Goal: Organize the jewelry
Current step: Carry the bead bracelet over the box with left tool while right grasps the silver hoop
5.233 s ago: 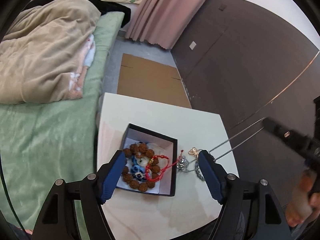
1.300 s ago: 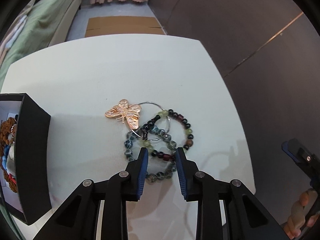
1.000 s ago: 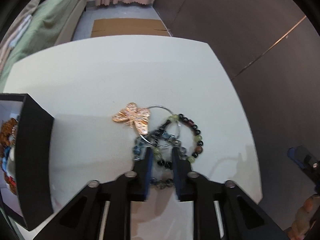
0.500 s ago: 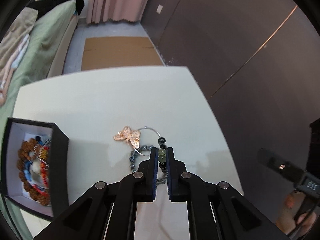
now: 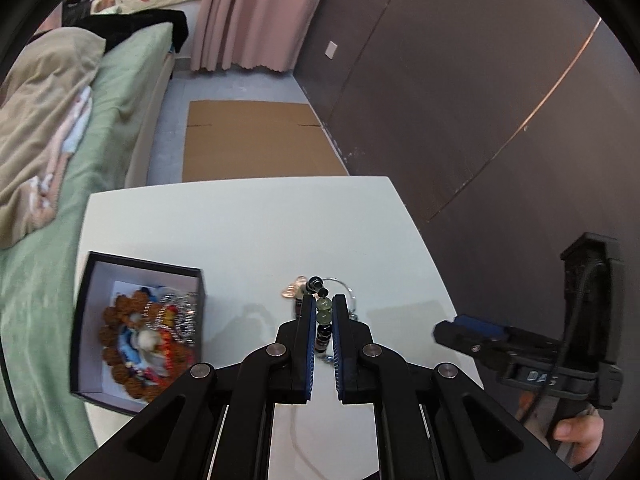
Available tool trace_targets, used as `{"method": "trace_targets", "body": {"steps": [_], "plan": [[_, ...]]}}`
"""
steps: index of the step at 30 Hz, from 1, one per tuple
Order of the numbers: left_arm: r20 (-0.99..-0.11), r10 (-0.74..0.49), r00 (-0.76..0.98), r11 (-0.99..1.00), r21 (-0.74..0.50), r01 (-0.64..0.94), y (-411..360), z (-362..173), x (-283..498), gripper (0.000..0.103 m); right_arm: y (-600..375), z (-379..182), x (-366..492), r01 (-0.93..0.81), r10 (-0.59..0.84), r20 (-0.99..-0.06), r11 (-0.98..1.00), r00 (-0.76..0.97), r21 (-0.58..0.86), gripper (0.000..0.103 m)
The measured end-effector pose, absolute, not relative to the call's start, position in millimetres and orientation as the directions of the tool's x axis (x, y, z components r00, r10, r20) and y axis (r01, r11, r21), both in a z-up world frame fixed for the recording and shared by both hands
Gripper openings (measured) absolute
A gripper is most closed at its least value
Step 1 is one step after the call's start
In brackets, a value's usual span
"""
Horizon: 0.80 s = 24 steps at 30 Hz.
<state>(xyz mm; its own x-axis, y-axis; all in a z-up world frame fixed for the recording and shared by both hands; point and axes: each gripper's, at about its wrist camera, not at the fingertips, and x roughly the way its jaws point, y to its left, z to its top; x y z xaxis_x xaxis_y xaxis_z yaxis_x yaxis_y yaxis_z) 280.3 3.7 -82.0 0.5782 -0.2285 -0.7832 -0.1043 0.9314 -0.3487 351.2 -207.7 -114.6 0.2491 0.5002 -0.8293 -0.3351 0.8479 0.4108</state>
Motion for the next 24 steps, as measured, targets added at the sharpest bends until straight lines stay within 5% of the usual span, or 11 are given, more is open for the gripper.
{"method": "trace_targets", "body": {"steps": [14, 24], "plan": [[-0.769, -0.178, 0.614, 0.920, -0.351, -0.173, 53.3, -71.0, 253.8, 0.007, -152.9, -140.9, 363.7, -0.369, 0.436, -0.881, 0.862, 0.186, 0.348, 0.055], [-0.770, -0.141, 0.623, 0.906, -0.354, -0.233, 83.7, -71.5, 235.9, 0.007, -140.3, -161.8, 391.1, -0.307, 0.357, -0.918, 0.905, 0.171, 0.295, 0.035]]}}
